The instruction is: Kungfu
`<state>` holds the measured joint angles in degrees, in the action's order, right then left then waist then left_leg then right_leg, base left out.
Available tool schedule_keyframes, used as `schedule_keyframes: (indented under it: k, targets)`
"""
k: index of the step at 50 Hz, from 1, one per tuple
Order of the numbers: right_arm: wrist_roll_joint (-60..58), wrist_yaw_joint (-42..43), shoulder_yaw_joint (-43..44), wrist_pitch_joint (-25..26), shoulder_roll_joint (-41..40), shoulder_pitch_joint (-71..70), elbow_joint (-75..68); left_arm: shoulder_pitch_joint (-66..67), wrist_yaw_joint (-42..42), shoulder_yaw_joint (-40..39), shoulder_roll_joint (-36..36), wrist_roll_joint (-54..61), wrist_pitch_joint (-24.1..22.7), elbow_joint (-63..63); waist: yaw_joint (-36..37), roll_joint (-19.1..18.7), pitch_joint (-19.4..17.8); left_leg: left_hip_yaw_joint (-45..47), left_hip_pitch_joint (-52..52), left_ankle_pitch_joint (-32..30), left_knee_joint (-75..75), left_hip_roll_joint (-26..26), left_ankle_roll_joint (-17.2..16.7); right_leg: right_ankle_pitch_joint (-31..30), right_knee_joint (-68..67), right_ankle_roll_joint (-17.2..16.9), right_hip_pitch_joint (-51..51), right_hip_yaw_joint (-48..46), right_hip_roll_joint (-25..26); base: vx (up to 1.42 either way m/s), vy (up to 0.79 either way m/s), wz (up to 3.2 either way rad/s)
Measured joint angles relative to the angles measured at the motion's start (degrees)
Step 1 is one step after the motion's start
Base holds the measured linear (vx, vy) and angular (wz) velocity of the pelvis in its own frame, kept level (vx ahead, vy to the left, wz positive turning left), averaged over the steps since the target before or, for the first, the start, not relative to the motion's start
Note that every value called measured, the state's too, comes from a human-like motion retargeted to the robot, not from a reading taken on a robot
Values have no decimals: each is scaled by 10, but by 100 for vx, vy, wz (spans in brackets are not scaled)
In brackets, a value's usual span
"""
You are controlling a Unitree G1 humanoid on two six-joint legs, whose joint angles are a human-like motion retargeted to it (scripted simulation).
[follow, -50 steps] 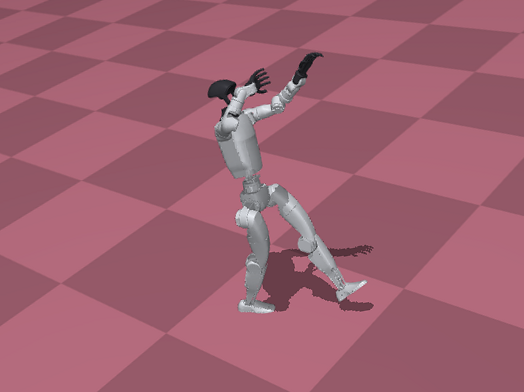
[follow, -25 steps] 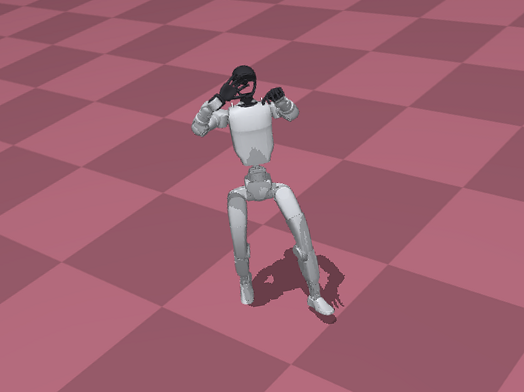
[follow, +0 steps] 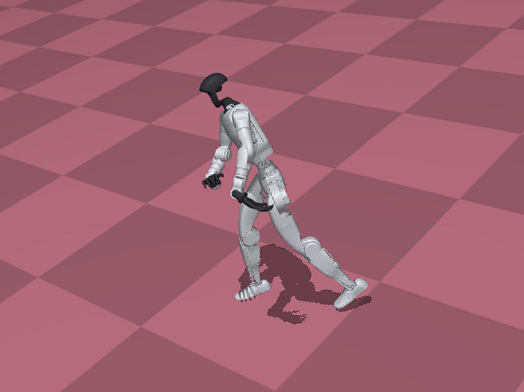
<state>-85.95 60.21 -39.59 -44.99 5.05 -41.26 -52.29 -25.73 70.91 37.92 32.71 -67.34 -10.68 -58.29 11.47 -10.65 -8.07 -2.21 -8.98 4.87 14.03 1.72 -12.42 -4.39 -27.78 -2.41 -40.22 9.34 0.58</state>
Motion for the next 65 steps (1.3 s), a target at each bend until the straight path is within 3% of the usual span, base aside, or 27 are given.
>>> schedule_keyframes:
  k: [3,5,9,13,23,27,32,35,40,44,47,50,53,56,58,60,62,65]
  targets:
    - [25,-14,-76,-5,-5,39,9,66,55,20,-43,3,-18,-86,-72,-16,-43,-86,-5,85,12,-15,7,-19,12,-23,-47,50,73,-45,-21,-253]
    - [50,-28,-104,-14,-18,77,9,88,51,27,-62,16,-27,-116,-132,-21,-61,-73,4,136,9,-5,-2,-11,9,-35,-85,43,91,-38,-17,-134]
    - [49,-59,-89,-31,-38,135,11,103,24,25,-88,17,-17,-143,-216,-20,-76,2,18,223,-11,0,34,0,-4,-54,-140,-1,74,-26,-4,-52]
    - [91,-73,-80,-44,-23,129,26,88,13,25,-87,21,-26,-135,-234,-24,-82,-2,27,253,-10,-2,20,-22,2,-61,-159,-5,85,-14,-1,-47]
    - [129,-77,-51,-39,7,97,41,48,6,25,-76,51,-25,-108,-236,-30,-72,1,23,214,-23,8,26,-36,17,-56,-129,-7,52,1,-1,37]
    - [144,-90,-21,-62,12,94,23,37,-14,5,-81,73,7,-99,-245,-31,-68,-5,17,190,-34,21,34,-25,16,-54,-104,-19,23,12,2,105]
    - [275,-259,24,-113,7,97,-9,28,-69,-10,-64,136,34,-73,-258,-18,-66,-22,9,140,-41,36,41,-9,15,-46,-48,-33,-19,23,-6,138]
    - [427,-394,59,-95,10,114,18,26,-105,-21,-40,148,42,-52,-258,-2,-60,-23,12,105,-40,47,46,7,18,-39,-3,-51,-52,32,-7,173]
    - [649,-508,141,-72,41,177,105,39,-172,-61,11,179,50,-4,-254,27,-34,33,40,49,-25,79,18,33,28,-35,87,-154,-140,41,-8,211]
    - [847,-614,224,-25,64,247,171,69,-219,-117,46,266,45,45,-244,56,-15,141,70,47,5,109,-10,43,35,-52,159,-246,-200,53,6,217]
    - [984,-713,288,26,96,308,209,93,-226,-160,54,369,25,77,-232,79,-4,183,100,81,50,115,8,41,42,-67,209,-303,-238,63,22,199]
    - [1089,-792,346,73,137,377,222,118,-212,-198,50,499,12,105,-203,101,4,164,130,125,95,109,30,25,57,-82,249,-331,-258,64,25,137]
    - [1144,-845,399,119,172,449,201,149,-196,-225,34,645,23,119,-162,120,13,93,146,154,114,65,24,-36,92,-120,282,-337,-274,79,61,59]
    - [1192,-893,441,193,170,500,166,189,-186,-256,10,810,49,126,-133,119,28,110,168,166,110,90,27,-152,155,-126,291,-364,-242,51,43,30]
    - [1243,-930,459,251,156,534,145,226,-182,-279,-12,927,83,134,-143,116,41,106,171,165,95,76,45,-203,198,-126,322,-379,-241,52,48,127]
    - [1311,-960,467,312,130,567,130,271,-172,-315,-45,1030,116,142,-159,117,54,76,168,150,69,46,63,-168,206,-126,352,-335,-229,66,58,153]
    - [1386,-983,478,377,92,602,118,317,-159,-354,-88,1095,142,145,-163,121,75,59,155,124,25,14,85,-74,169,-123,360,-247,-203,77,61,133]
    - [1482,-1021,511,474,7,655,105,381,-130,-402,-152,1143,176,146,-139,123,115,78,144,89,-32,14,100,52,101,-88,342,-171,-112,75,29,95]
